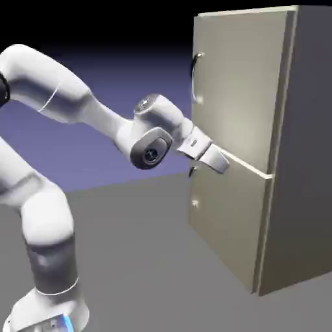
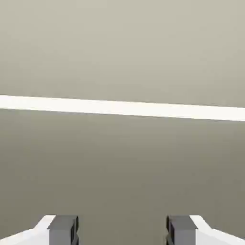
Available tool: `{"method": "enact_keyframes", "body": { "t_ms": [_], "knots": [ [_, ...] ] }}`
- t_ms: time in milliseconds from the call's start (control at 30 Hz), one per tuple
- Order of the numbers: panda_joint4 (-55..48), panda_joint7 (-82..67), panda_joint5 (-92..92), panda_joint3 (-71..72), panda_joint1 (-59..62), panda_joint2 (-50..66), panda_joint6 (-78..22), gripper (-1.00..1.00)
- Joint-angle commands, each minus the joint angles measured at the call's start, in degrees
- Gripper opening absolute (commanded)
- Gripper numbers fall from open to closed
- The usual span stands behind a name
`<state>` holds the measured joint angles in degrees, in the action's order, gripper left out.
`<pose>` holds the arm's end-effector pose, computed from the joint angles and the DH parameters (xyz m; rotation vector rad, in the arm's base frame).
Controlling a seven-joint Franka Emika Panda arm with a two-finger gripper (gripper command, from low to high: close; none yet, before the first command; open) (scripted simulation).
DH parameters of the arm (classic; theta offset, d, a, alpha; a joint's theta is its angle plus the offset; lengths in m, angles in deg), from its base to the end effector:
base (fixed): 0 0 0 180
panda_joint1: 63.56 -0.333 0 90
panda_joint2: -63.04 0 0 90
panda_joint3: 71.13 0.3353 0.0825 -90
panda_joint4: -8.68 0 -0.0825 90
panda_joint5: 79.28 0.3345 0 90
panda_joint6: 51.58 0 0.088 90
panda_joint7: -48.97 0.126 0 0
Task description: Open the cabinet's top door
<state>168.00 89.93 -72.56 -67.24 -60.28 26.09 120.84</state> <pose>0.3441 -0.0014 0.5271 -2.3811 1.0178 -1.1192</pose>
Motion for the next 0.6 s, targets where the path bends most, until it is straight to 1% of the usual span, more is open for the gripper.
{"method": "enact_keyframes", "body": {
  "t_ms": [0,567],
  "knots": [
    [-0.6,-0.6,2.5,1.4,1.5,-1.6,-0.6,0.0],
    [-11.2,-10.0,44.9,26.0,26.5,-28.6,-10.6,0.0]
  ]
}}
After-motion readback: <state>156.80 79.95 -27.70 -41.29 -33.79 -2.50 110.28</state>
